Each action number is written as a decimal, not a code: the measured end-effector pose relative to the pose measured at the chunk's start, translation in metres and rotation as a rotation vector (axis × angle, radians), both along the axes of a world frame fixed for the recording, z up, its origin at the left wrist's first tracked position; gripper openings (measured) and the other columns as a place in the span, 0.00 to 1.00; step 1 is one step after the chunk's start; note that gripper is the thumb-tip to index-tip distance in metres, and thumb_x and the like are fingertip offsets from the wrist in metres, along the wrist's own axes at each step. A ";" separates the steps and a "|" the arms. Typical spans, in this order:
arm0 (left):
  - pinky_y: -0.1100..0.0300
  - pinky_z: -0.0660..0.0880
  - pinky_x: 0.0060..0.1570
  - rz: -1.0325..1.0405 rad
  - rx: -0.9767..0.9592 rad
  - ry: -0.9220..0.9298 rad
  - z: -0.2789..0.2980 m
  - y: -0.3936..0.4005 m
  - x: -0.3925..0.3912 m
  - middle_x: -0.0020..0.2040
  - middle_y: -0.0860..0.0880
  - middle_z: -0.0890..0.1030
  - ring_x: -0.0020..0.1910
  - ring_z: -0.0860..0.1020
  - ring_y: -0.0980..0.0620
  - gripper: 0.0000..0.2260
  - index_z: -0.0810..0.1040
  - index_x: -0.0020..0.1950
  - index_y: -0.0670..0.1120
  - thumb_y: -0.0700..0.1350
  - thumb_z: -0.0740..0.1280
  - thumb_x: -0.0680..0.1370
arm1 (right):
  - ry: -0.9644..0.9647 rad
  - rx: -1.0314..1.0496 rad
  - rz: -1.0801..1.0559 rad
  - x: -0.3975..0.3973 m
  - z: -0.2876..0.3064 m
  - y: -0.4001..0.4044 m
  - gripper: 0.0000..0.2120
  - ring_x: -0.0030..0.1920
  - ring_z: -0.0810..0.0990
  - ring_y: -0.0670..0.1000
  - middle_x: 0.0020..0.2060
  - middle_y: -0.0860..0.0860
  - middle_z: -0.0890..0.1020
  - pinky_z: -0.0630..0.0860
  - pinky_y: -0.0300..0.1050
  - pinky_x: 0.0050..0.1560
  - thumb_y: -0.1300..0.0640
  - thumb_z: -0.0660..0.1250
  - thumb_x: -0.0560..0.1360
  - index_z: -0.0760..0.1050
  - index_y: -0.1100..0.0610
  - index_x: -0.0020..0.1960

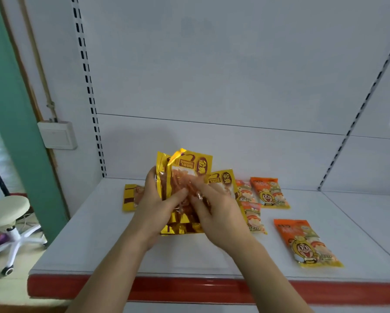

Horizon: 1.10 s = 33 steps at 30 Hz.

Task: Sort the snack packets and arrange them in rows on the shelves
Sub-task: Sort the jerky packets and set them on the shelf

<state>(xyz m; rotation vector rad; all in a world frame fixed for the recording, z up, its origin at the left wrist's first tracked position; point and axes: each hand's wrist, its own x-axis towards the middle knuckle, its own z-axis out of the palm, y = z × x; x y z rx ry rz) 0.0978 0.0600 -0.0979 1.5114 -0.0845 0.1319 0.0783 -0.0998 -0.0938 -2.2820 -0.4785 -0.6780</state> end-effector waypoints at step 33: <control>0.48 0.80 0.59 0.372 -0.032 -0.013 -0.007 0.095 -0.016 0.60 0.60 0.83 0.56 0.83 0.59 0.35 0.66 0.75 0.60 0.50 0.80 0.73 | 0.174 0.073 -0.024 0.042 -0.007 0.079 0.21 0.67 0.72 0.52 0.67 0.52 0.74 0.69 0.43 0.63 0.58 0.56 0.84 0.66 0.54 0.77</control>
